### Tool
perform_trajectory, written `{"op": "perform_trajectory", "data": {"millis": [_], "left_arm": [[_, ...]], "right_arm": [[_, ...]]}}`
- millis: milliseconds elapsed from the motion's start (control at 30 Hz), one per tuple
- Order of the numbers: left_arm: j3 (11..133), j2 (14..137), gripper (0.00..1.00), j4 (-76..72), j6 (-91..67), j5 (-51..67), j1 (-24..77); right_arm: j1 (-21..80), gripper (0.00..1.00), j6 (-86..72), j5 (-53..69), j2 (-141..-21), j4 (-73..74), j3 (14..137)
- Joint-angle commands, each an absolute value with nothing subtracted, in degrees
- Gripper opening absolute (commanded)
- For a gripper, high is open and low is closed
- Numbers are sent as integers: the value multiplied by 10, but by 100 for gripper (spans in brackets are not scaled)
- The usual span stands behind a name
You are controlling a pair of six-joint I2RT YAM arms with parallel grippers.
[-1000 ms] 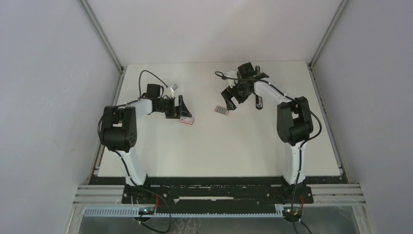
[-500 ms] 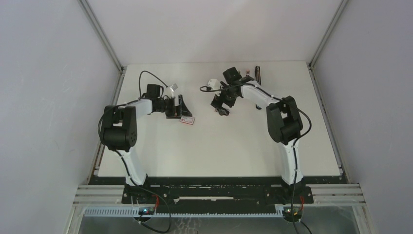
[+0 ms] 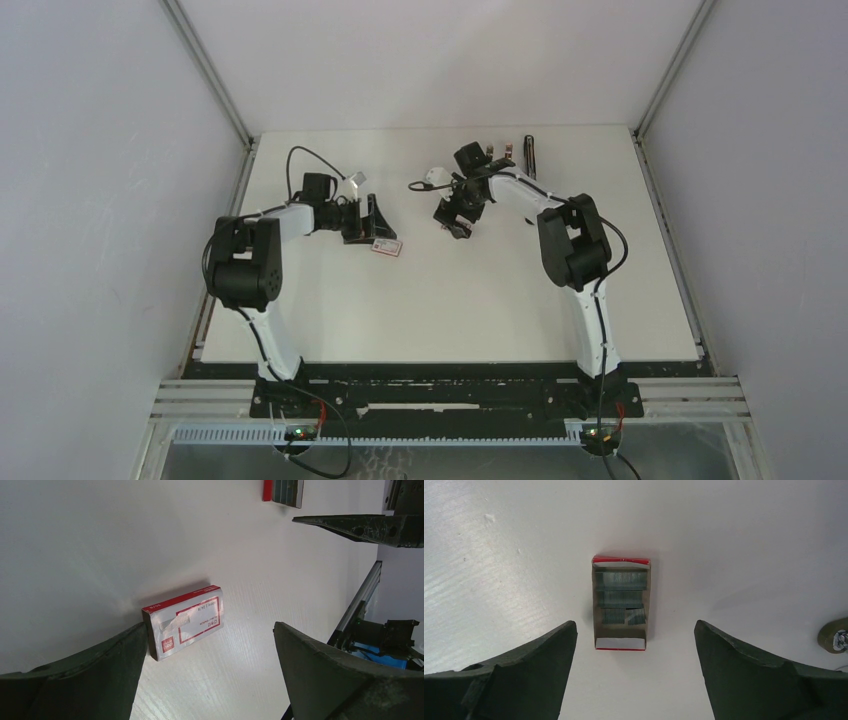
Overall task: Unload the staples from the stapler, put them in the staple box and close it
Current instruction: Close the staple box at the center of the board.
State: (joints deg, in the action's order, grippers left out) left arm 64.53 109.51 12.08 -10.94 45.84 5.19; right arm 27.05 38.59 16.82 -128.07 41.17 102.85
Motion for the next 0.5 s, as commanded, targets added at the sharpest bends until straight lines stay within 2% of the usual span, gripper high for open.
{"op": "perform_trajectory", "data": {"millis": [0, 367, 467], "left_arm": [[632, 1095, 100, 103, -118, 478, 55], [628, 1092, 100, 93, -120, 480, 51], [628, 1093, 100, 94, -121, 479, 50]], "right_arm": [[276, 86, 396, 177, -1278, 415, 1052], [287, 77, 386, 162, -1304, 427, 1078], [288, 67, 383, 155, -1311, 431, 1086]]}}
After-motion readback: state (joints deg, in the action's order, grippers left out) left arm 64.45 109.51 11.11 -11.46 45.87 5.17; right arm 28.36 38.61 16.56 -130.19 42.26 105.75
